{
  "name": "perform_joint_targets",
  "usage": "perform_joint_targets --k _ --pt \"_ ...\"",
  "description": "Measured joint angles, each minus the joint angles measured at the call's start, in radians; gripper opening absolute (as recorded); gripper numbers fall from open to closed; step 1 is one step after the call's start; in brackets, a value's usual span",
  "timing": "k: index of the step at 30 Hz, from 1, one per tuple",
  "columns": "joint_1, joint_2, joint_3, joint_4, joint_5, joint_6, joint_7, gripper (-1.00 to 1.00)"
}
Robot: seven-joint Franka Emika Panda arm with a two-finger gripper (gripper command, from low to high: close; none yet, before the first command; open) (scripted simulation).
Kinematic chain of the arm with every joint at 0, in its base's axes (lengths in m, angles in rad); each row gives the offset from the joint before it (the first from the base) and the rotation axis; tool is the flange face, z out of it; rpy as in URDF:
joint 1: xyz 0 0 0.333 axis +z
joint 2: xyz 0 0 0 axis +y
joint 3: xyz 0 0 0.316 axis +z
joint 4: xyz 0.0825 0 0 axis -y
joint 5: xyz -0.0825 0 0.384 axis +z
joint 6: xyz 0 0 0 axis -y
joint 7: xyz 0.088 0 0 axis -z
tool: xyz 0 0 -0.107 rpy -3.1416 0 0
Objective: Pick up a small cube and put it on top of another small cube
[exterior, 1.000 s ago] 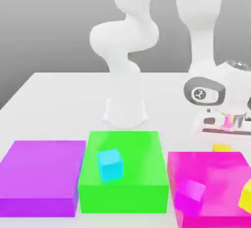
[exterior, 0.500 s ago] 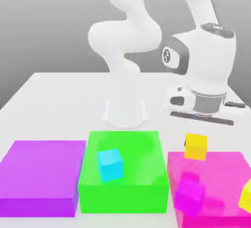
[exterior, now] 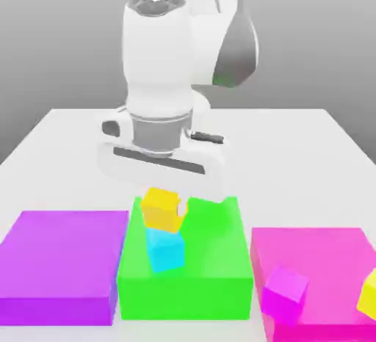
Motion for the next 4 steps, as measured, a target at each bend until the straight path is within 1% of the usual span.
perform_joint_targets --k 1,4 --pt "0.000 0.021 0.000 -0.007 0.000 0.028 -0.001 1.00" --pt "0.000 0.021 0.000 -0.007 0.000 0.028 -0.001 1.00"
